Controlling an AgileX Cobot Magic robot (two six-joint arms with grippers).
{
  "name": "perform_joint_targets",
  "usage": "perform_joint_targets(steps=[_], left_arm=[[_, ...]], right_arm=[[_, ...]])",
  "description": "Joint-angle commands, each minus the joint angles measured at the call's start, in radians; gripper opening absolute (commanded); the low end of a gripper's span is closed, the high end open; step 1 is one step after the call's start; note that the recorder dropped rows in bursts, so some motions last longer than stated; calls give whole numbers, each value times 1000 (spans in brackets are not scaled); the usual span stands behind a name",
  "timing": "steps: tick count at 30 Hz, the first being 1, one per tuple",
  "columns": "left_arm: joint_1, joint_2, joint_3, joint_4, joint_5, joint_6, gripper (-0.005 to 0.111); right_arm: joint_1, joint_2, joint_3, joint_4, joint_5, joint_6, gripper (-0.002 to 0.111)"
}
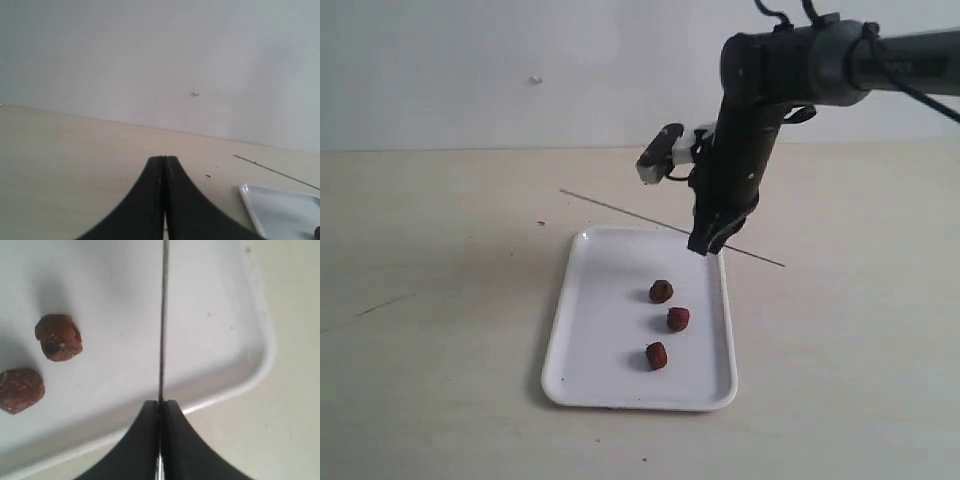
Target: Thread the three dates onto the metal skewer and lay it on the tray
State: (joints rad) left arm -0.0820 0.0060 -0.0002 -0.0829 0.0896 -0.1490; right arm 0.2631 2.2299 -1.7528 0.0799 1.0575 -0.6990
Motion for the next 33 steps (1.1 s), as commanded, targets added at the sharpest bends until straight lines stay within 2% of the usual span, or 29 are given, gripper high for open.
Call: perform_joint_targets(steps=[1, 5, 8, 14, 20, 28, 33], left_arm=[[1, -6, 0, -6, 0, -3, 0], [1, -6, 0, -6, 0, -3, 0], [1, -6, 0, -6, 0, -3, 0], [1, -6, 0, -6, 0, -3, 0], [1, -6, 0, -6, 0, -3, 0], [1, -6, 0, -6, 0, -3, 0], [1, -6, 0, -6, 0, -3, 0]], right_arm=[[-70, -87, 2, 0, 119, 180, 0], [-119, -205, 29, -4, 164, 312, 0], [-161, -332, 136, -10, 164, 357, 0], [-242, -649, 505, -10, 81, 440, 0], [-252, -987, 790, -37, 38, 520, 0], [-252, -1349, 982, -25, 70, 516, 0], [-252, -1464, 1037, 46, 71, 509, 0]])
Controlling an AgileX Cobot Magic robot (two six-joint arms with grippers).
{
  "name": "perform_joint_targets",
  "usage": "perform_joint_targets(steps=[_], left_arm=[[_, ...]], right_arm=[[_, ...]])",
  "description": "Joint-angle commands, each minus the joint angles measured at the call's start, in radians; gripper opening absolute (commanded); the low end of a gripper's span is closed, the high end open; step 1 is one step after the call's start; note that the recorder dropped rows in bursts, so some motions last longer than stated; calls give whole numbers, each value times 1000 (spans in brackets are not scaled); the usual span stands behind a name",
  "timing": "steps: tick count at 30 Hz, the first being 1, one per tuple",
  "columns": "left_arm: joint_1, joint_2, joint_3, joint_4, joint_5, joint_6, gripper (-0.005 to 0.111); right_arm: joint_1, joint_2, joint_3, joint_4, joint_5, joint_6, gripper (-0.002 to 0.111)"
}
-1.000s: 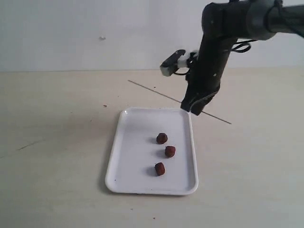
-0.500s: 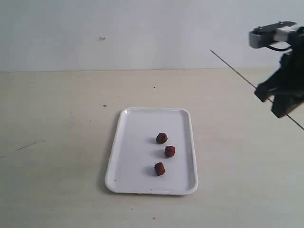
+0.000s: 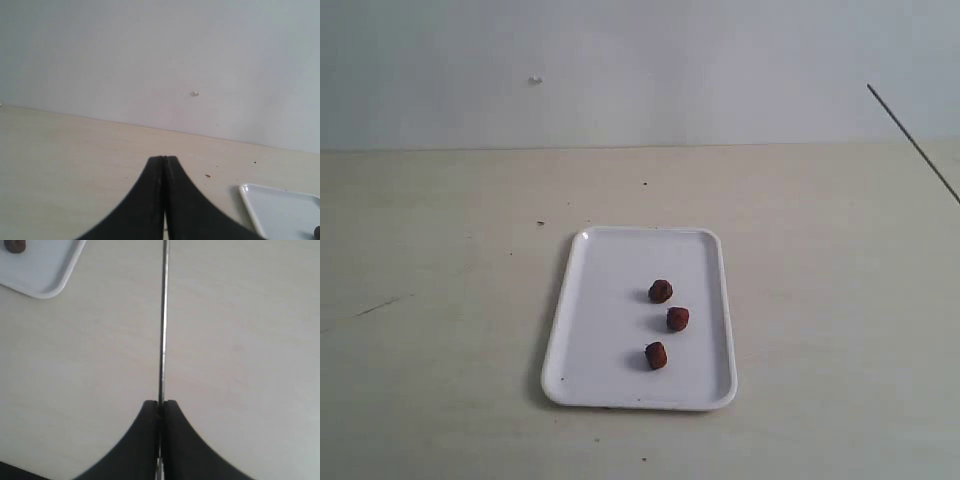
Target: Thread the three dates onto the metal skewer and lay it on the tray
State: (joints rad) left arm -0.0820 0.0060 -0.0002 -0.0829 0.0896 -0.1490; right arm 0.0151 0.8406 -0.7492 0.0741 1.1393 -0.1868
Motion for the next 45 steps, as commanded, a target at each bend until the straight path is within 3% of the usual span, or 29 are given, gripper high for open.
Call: perform_joint_targets(steps=[1, 14, 19, 28, 39, 43, 45], left_arm=[[1, -6, 0, -6, 0, -3, 0], [1, -6, 0, -14, -7, -17, 0], [1, -6, 0, -271, -140, -331, 0], [1, -6, 0, -302, -364, -332, 0], [1, -6, 0, -727, -483, -353, 0], [1, 5, 0, -888, -671, -319, 0], [1, 21, 0, -905, -723, -419, 0]], right_arm=[[-4, -86, 34, 75, -16, -16, 0], [-4, -96, 34, 182, -41, -81, 0], [-4, -96, 34, 173, -20, -81, 0], [-4, -94, 34, 152, -52, -81, 0], [-4, -24, 34, 146, -48, -81, 0], [-4, -16, 34, 146, -63, -81, 0], [-4, -16, 34, 146, -78, -81, 0]])
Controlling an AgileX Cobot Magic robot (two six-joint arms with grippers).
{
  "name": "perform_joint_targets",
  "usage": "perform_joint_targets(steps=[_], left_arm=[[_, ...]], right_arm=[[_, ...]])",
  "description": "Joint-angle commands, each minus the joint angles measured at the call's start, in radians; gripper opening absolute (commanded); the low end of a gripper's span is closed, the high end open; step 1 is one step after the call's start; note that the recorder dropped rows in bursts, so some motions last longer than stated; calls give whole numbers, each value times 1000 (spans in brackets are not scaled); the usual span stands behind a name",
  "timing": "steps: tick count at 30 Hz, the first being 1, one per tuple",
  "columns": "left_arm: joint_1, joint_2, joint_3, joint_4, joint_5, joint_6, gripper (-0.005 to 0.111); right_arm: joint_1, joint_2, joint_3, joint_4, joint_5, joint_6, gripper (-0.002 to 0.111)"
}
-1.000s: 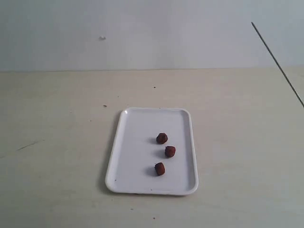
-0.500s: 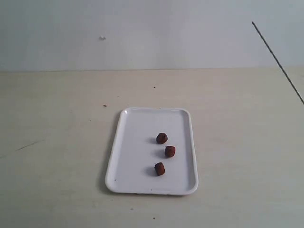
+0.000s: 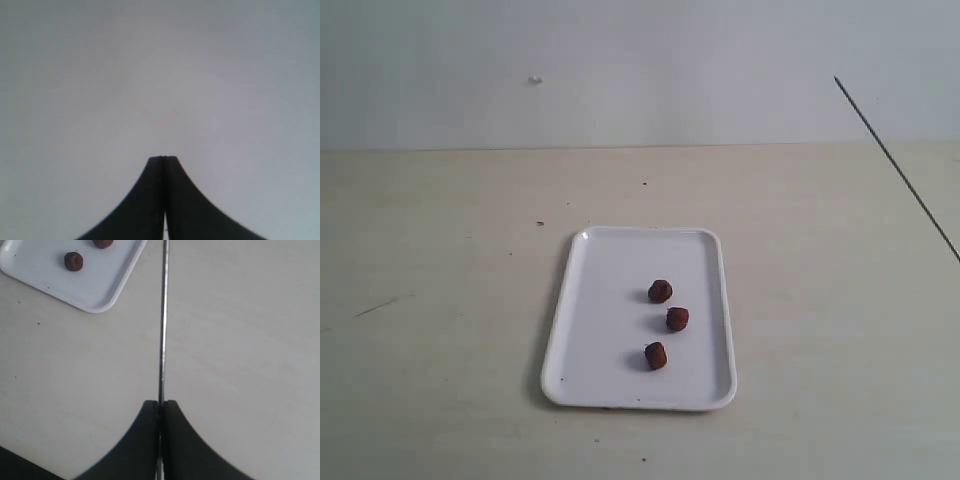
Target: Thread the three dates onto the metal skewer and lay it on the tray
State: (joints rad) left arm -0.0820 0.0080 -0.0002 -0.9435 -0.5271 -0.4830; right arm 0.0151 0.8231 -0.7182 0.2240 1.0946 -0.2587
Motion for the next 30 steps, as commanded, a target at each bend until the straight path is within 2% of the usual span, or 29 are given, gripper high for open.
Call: perform_joint_targets(steps=[1, 3, 7, 10, 13, 16, 20, 24, 30], left_arm=[[1, 33, 0, -33, -70, -72, 0], [1, 86, -19, 29, 12, -10, 0], [1, 262, -155, 260, 62, 72, 0], [1, 417, -308, 481, 158, 140, 0], [1, 560, -476, 695, 320, 151, 0], [1, 687, -643, 827, 478, 189, 0], [1, 841, -869, 891, 728, 352, 0], [1, 1003, -1104, 896, 1052, 573, 0], [1, 1221, -1342, 937, 1447, 659, 0]], right_arm=[[-4, 2, 3, -4, -38, -9, 0], [-4, 2, 3, -6, -40, -9, 0], [-4, 2, 3, -6, -43, -9, 0], [-4, 2, 3, -6, -43, -9, 0], [-4, 2, 3, -6, -41, -9, 0], [-4, 2, 3, -6, -41, -9, 0], [-4, 2, 3, -6, -41, -9, 0], [-4, 2, 3, -6, -41, -9, 0], [-4, 2, 3, -6, -41, -9, 0]])
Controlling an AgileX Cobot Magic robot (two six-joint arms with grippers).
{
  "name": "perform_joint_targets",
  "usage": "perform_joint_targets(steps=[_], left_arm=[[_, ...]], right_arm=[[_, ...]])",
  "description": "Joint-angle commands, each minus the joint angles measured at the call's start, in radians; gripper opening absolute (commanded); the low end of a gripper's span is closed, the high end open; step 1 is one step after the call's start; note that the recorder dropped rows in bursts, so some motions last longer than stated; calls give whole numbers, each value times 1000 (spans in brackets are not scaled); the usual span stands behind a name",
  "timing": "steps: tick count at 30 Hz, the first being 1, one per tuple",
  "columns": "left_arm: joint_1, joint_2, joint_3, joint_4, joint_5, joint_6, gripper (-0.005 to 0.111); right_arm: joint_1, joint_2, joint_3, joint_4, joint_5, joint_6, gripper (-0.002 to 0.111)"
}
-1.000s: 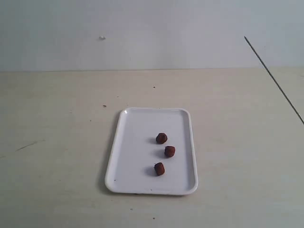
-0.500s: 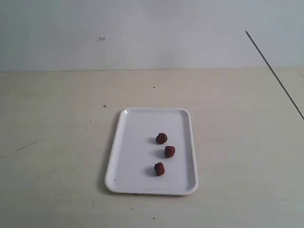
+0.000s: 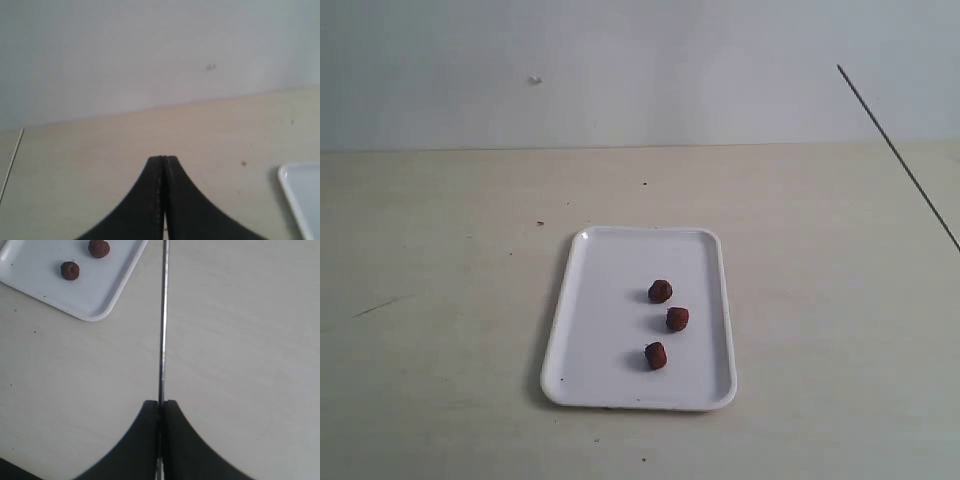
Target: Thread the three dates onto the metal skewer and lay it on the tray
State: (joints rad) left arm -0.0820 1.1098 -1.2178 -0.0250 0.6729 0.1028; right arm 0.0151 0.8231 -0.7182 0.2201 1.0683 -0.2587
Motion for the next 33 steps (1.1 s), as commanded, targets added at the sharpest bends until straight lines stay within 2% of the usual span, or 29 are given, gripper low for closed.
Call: perform_joint_targets(steps=[1, 5, 7, 10, 11, 15, 16, 17, 20, 21, 23, 33], left_arm=[[1, 148, -153, 19, 295, 96, 0], [1, 280, -217, -25, 457, 257, 0], [1, 332, -222, -90, 453, 305, 0], [-12, 472, -223, -297, 376, 423, 0], [-20, 498, -223, -323, 352, 449, 0], [-113, 608, -223, -361, 271, 659, 0], [-161, 642, -223, -350, 278, 774, 0], [-207, 673, -228, -346, 269, 814, 0], [-301, 785, -292, -280, 279, 738, 0], [-345, 834, -329, -186, 301, 669, 0], [-408, 888, -383, -106, 317, 512, 0], [-547, 1000, -564, -108, 322, 173, 0]], right_arm=[[-4, 2, 3, -2, -12, -10, 0], [-4, 4, 3, -2, -12, -10, 0], [-4, 11, 3, -2, -10, -10, 0], [-4, 46, 3, -2, -5, -10, 0], [-4, 56, 3, -2, -10, -10, 0], [-4, 116, 3, -2, -17, -10, 0], [-4, 135, 3, -2, -17, -10, 0], [-4, 149, 3, -2, -17, -10, 0], [-4, 173, 3, -2, -28, -10, 0], [-4, 181, 3, -2, -32, -10, 0], [-4, 190, 3, -2, -32, -14, 0], [-4, 193, 3, 11, -56, -28, 0]])
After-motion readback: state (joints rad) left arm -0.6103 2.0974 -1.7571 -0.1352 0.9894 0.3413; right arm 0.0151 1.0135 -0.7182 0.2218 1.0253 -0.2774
